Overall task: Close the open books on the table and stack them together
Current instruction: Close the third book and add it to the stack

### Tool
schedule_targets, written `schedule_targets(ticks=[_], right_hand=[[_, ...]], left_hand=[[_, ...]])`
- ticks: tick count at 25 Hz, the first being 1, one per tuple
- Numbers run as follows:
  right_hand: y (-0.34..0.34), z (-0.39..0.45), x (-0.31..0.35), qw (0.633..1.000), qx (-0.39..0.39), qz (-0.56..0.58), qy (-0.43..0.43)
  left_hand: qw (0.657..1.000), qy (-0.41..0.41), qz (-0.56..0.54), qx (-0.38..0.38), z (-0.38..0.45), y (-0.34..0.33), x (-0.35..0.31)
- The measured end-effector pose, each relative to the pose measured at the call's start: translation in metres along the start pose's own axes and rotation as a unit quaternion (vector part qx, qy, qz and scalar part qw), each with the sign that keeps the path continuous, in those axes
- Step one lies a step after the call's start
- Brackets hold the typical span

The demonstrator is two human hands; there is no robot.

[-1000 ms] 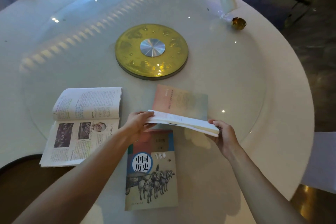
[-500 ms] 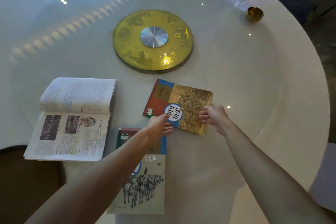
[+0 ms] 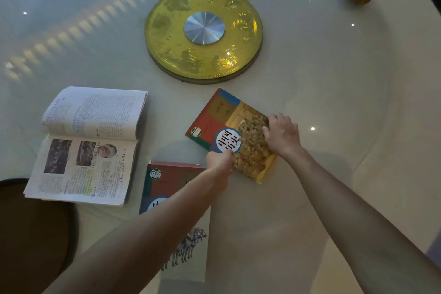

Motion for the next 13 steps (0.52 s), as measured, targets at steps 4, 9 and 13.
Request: schedule_targets(ticks=[4,9,13], right_hand=[[0.001,-0.042,-0.043,0.981,-0.063,0.138,-0.118],[-0.015,-0.09,-0.073,0.926,-0.064,0.272,-0.253],[-0.016,-0.104,-0.075,0.894,-0.061,0.36,-0.261]], left_hand=[[0.993,-0.05,0.084,-0.067,0.01,-0.003,-0.011],[0.987,-0.119,0.104,0.005,0.01,-0.01,-0.024],[0.982,-0.156,0.075,0.076,-0.002,-0.005,-0.028]])
Point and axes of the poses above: each hand's wrist, its own z-axis towards the middle knuckle, its own y-axis out of the back of the hand, x = y × z, the point moved 5 cm from there along z, towards the middle knuckle, and after that the axes turned 15 degrees about z, right-handed, at the moved point
